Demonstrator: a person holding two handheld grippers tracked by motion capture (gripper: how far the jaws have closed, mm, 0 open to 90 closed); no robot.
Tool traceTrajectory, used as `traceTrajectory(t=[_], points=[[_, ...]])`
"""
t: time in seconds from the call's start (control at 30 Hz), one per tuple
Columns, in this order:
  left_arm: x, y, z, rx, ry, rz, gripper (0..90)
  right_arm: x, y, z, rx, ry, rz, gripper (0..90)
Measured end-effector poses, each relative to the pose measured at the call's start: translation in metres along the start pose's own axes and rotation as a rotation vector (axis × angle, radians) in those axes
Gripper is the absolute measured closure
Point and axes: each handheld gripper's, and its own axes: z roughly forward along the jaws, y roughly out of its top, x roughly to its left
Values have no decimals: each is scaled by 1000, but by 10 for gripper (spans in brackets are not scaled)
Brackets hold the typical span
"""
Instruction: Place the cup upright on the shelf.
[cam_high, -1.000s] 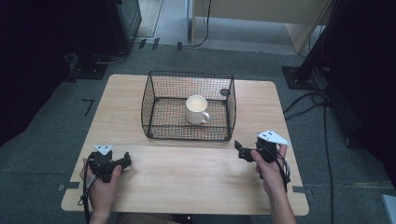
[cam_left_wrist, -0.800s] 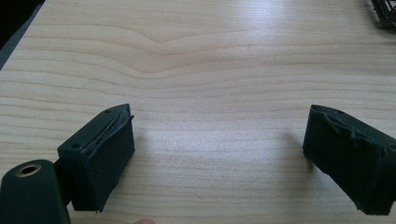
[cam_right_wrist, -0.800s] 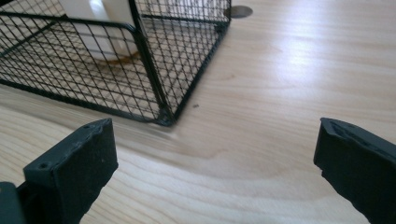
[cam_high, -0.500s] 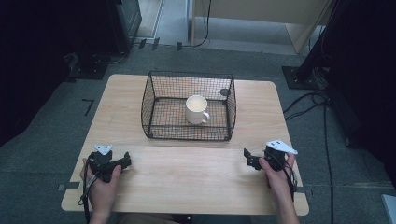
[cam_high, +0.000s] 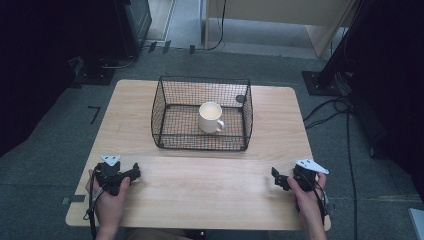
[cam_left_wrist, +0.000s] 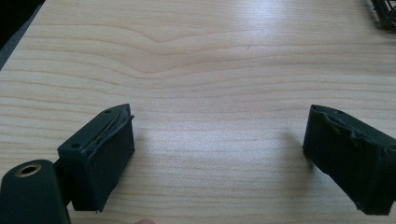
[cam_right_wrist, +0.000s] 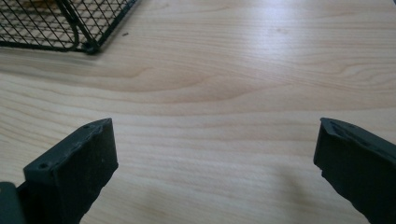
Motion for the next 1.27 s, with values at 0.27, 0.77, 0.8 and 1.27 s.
traceTrajectory(t=[0.27,0.77,0.8,1.27], points=[[0,0,0,0,0,1,92,-11,-9,-5,32,-24,4,0],[0,0,0,0,0,2,92,-23,-20,-12,115,-98,-44,0],[0,0,0,0,0,2,92,-23,-20,-12,115,-98,-44,0],[0,0,0,0,0,1,92,-20,-22,-14,116,-84,-55,0]])
